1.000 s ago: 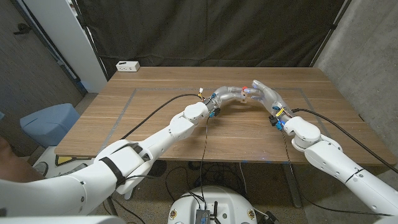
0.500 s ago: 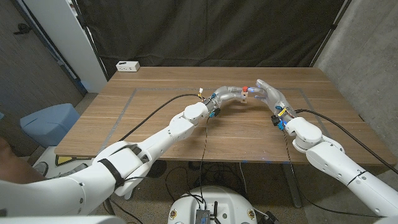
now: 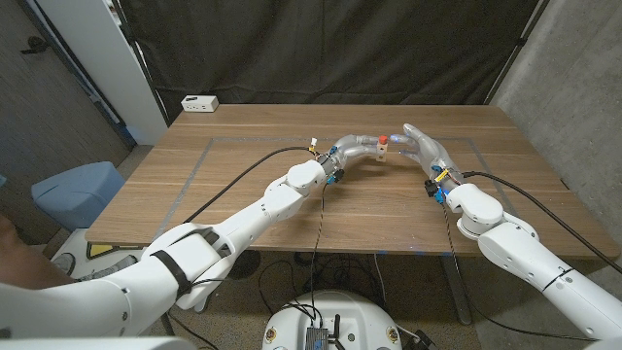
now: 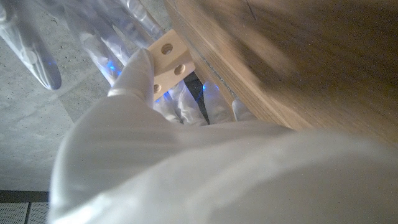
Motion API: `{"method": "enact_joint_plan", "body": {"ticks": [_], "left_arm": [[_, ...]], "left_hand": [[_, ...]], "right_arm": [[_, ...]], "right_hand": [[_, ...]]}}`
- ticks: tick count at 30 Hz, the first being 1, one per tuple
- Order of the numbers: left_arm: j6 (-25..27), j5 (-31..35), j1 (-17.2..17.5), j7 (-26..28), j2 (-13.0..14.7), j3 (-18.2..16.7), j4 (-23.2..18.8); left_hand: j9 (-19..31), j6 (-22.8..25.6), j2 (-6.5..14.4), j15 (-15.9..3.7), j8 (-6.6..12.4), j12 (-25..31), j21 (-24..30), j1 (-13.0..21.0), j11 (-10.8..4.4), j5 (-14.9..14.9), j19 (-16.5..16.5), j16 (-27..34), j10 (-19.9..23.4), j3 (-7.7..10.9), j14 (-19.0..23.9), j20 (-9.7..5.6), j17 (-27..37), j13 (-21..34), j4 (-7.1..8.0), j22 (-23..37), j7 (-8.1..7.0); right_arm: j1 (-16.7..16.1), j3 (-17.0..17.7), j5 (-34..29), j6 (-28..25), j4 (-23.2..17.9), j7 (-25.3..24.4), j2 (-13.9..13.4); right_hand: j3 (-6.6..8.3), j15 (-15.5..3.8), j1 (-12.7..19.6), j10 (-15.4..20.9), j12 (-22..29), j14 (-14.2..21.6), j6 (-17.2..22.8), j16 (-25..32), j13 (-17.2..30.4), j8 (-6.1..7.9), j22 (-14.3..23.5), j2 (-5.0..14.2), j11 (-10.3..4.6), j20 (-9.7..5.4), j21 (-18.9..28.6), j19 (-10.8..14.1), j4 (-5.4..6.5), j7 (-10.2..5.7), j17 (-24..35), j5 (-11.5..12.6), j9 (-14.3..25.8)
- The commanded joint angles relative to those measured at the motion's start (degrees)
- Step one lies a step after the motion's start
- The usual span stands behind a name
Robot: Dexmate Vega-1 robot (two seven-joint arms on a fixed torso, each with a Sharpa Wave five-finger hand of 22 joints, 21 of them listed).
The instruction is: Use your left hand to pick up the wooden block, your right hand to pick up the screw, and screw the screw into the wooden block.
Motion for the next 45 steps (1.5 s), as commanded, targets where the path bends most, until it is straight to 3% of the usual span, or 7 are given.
{"method": "enact_joint_plan", "body": {"ticks": [1, 10, 16, 25, 45], "left_arm": [[0.9, 0.3, 0.5, 0.6, 0.6, 0.0, -1.5], [1.1, 0.3, 0.8, 0.8, 0.8, 0.0, -2.1], [1.0, 0.3, 0.9, 0.7, 0.9, 0.0, -2.1], [1.1, 0.3, 1.0, 0.8, 0.9, 0.0, -2.4], [1.2, 0.3, 1.1, 0.8, 1.0, 0.0, -2.7]], "left_hand": [[0.1, 2.1, 5.2, -3.04, 0.26, 1.9, 0.4, -4.2, -0.13, 0.4, 0.2, 0.2, 0.8, 3.67, 0.4, 0.19, 0.2, 8.8, 3.53, 0.1, 1.41], [0.1, 2.1, 5.1, -3.17, 0.28, 1.9, 0.4, -4.1, -0.09, 0.4, 0.1, 0.2, 0.8, 3.69, 0.5, 0.2, 0.2, 8.8, 3.48, 0.1, 1.39], [0.1, 2.2, 5.1, -3.18, 0.29, 2.0, 0.4, -4.2, -0.12, 0.4, 0.1, 0.2, 0.7, 3.72, 0.5, 0.2, 0.2, 8.8, 3.49, 0.1, 1.44], [0.1, 2.2, 5.1, -3.17, 0.29, 2.0, 0.4, -4.2, -0.12, 0.4, 0.1, 0.2, 0.7, 3.72, 0.5, 0.22, 0.2, 8.8, 3.51, 0.1, 1.43], [0.1, 2.1, 5.1, -3.11, 0.25, 2.0, 0.4, -4.2, -0.11, 0.4, 0.2, 0.2, 0.7, 3.72, 0.5, 0.2, 0.2, 8.8, 3.53, 0.1, 1.44]], "right_arm": [[0.9, -0.5, 0.2, -0.2, 0.6, 1.9, -0.4], [1.8, -1.0, 0.6, -0.4, 1.3, 3.7, -0.8], [2.6, -1.6, 0.7, 0.5, 2.4, 5.2, -0.7], [3.4, -2.2, 1.4, 0.7, 3.3, 6.8, -0.6], [4.4, -3.0, 1.9, 2.2, 4.6, 8.9, -0.2]], "right_hand": [[0.1, -0.17, -0.3, -2.0, -0.3, -1.9, -1.7, -0.7, 0.1, -0.1, 0.2, -0.66, -1.02, -0.87, -0.7, -2.2, 0.26, -0.02, 0.2, -0.1, 0.2], [-0.1, -0.5, -1.0, -6.3, -0.7, -4.8, -5.6, -1.1, 0.0, -0.3, 0.2, -0.73, -1.62, -1.98, -1.0, -5.4, 0.51, -0.51, 0.3, -0.1, 0.1], [-0.26, -0.56, -1.5, -9.7, -0.8, -7.0, -9.4, -1.2, 0.0, -0.52, 0.3, -0.74, -1.54, -2.25, -1.0, -7.1, 0.7, -0.89, 0.4, 0.0, 0.1], [-0.53, -0.38, -2.2, -11.9, -0.6, -8.6, -13.0, -1.1, 0.0, -0.55, 0.3, -0.79, -1.57, -2.02, -1.0, -8.9, 1.0, -1.9, 0.5, 0.0, 0.1], [-0.8, -0.79, -3.0, -12.5, -0.1, -9.3, -13.1, -0.8, 0.0, 0.3, 0.3, -0.78, -1.86, -1.67, -0.8, -9.9, 1.35, -2.37, 0.5, 0.1, 0.0]]}}
